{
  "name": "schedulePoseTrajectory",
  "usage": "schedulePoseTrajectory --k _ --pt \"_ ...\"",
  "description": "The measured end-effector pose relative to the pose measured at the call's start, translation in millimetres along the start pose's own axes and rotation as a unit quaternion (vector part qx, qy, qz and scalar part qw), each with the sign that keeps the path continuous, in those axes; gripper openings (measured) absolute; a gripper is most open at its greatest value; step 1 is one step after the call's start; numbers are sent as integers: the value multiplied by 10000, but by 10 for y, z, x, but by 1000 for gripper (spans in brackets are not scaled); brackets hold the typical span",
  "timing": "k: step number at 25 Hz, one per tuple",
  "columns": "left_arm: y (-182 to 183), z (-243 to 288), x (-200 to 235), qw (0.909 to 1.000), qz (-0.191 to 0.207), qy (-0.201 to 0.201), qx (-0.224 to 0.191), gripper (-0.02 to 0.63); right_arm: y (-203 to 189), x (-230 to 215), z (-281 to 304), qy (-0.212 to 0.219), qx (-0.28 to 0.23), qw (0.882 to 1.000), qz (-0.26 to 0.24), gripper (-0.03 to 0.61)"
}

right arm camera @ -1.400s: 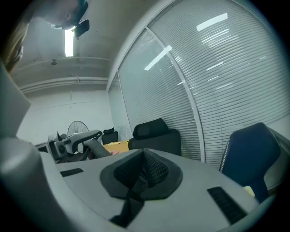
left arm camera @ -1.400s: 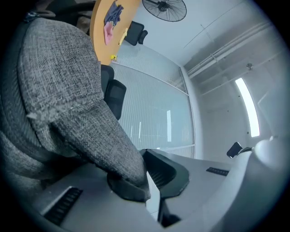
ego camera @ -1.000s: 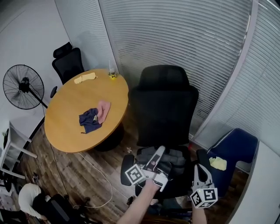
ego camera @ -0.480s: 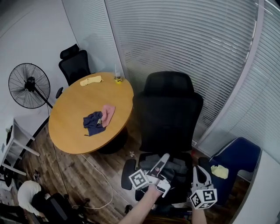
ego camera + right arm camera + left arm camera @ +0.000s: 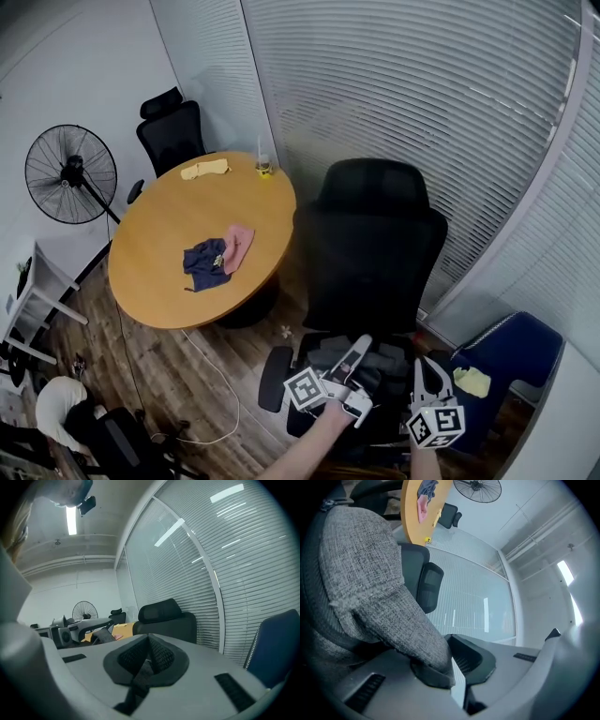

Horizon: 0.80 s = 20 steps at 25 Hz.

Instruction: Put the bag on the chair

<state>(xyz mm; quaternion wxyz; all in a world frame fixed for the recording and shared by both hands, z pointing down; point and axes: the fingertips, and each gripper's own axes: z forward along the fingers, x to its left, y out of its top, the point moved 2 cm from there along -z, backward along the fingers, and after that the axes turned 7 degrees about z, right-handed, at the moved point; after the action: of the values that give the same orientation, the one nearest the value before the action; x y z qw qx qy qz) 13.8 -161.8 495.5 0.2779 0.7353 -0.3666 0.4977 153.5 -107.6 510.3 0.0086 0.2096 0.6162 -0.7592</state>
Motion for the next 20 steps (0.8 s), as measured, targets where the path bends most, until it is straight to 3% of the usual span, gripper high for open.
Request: schedulePoseTrajectory --k 20 --pt "476 268 633 9977 -92 534 -410 23 -100 -352 500 -21 302 9993 224 11"
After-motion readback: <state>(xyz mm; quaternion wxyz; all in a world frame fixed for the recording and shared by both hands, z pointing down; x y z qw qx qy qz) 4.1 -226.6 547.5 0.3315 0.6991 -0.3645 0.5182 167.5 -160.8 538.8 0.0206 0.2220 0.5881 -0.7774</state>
